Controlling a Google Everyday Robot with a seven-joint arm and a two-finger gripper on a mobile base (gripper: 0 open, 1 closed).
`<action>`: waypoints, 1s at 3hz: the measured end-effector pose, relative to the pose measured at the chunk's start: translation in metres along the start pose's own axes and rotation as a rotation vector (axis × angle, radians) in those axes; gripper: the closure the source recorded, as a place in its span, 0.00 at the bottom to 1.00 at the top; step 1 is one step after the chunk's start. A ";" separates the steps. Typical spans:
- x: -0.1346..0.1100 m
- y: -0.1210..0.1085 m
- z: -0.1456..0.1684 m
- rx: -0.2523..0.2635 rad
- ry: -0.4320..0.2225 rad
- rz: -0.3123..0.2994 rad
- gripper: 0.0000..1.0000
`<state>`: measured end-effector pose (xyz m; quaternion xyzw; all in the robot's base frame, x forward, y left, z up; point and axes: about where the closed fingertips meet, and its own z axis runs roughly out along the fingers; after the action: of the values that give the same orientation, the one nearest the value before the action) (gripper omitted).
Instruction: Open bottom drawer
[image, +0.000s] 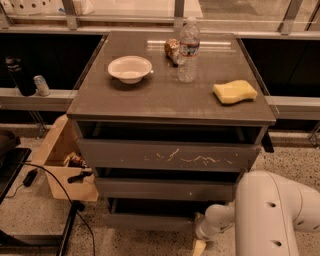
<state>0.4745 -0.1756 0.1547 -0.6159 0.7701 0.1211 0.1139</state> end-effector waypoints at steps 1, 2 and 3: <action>0.000 0.000 -0.001 0.000 0.000 0.000 0.00; 0.005 0.009 -0.003 -0.009 0.001 0.009 0.00; 0.006 0.013 -0.007 -0.013 0.001 0.013 0.00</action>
Offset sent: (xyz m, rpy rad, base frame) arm -0.0863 -0.0333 0.0007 0.0047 0.0799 -0.0461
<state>0.4606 -0.1808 0.1596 -0.6119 0.7732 0.1264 0.1087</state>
